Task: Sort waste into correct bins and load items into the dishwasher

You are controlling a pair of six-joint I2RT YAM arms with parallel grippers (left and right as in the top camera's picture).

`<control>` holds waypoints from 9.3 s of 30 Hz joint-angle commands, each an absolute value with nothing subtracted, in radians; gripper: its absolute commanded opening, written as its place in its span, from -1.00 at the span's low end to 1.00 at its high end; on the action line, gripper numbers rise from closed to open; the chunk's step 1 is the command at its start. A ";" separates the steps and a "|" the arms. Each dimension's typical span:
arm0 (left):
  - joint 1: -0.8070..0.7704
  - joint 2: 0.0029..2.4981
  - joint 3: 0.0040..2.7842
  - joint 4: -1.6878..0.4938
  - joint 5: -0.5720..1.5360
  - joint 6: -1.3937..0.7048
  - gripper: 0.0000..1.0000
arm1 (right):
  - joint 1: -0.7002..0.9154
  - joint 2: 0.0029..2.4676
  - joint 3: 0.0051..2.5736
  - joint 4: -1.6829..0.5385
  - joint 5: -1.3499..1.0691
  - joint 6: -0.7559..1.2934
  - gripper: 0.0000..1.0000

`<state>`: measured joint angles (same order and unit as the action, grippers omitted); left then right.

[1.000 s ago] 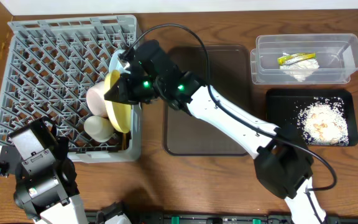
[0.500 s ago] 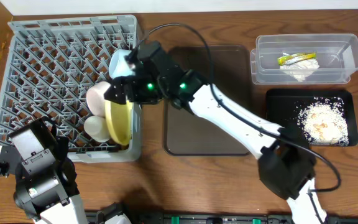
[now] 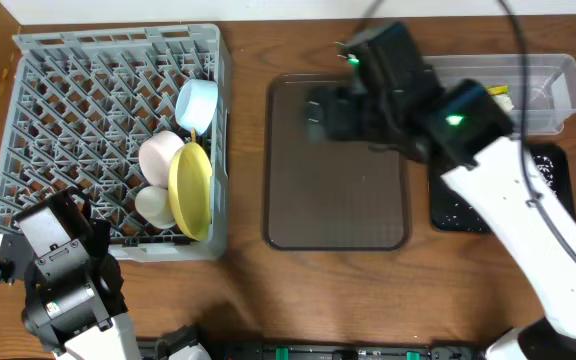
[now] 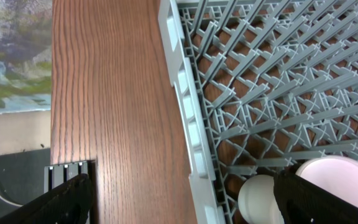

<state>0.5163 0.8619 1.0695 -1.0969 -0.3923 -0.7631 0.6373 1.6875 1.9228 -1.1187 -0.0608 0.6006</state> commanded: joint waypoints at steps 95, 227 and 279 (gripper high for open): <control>0.521 0.861 1.084 -1.101 -0.405 -0.772 0.89 | -0.113 0.005 0.006 -0.073 -0.049 0.174 0.99; -0.085 0.002 0.004 -0.062 0.120 0.078 0.88 | -0.143 0.005 0.006 -0.072 -0.038 -0.080 0.99; -0.003 0.001 0.004 -0.068 0.060 -0.041 0.88 | -0.143 0.005 0.006 -0.072 -0.038 -0.080 0.98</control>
<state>-0.0074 0.0109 0.0208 -0.0322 0.0536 -0.0948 -0.1345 0.0120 0.0067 -0.0673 -0.0448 -0.0704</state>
